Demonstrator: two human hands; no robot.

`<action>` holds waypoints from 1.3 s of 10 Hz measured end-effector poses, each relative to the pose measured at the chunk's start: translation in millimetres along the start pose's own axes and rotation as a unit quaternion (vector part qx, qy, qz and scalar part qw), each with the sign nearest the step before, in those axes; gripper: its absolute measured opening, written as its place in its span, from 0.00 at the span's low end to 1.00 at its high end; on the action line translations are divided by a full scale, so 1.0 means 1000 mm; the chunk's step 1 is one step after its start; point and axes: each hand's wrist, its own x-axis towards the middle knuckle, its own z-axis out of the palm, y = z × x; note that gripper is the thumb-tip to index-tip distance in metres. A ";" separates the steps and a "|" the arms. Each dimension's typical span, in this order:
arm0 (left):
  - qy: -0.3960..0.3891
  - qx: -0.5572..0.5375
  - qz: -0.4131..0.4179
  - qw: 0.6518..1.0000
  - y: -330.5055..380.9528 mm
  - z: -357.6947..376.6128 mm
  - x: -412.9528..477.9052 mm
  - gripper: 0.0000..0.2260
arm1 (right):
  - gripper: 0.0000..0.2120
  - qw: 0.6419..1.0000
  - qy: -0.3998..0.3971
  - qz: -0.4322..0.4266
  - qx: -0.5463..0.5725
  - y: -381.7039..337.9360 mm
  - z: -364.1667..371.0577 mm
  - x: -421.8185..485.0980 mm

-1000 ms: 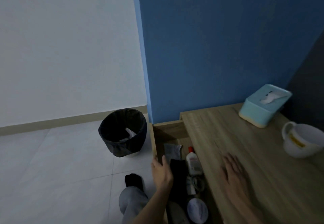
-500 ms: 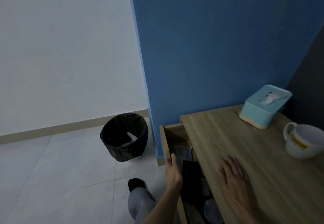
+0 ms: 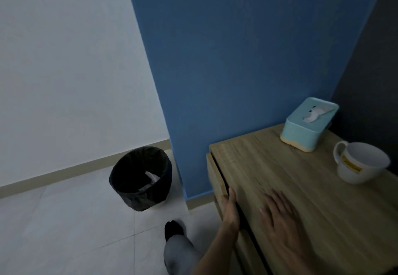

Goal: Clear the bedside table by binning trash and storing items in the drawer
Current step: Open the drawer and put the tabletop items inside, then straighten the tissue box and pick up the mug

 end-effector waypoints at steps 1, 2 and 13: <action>0.009 -0.051 -0.010 0.999 -0.001 0.008 0.006 0.57 | 0.33 1.000 0.006 0.008 0.011 0.002 0.002 0.001; 0.037 -0.079 -0.027 0.996 -0.024 0.006 0.037 0.61 | 0.30 0.999 0.028 0.006 0.030 0.003 0.005 0.002; -0.006 0.725 0.282 0.628 0.096 0.268 0.101 0.30 | 0.22 0.588 0.258 0.121 0.757 0.168 -0.102 0.143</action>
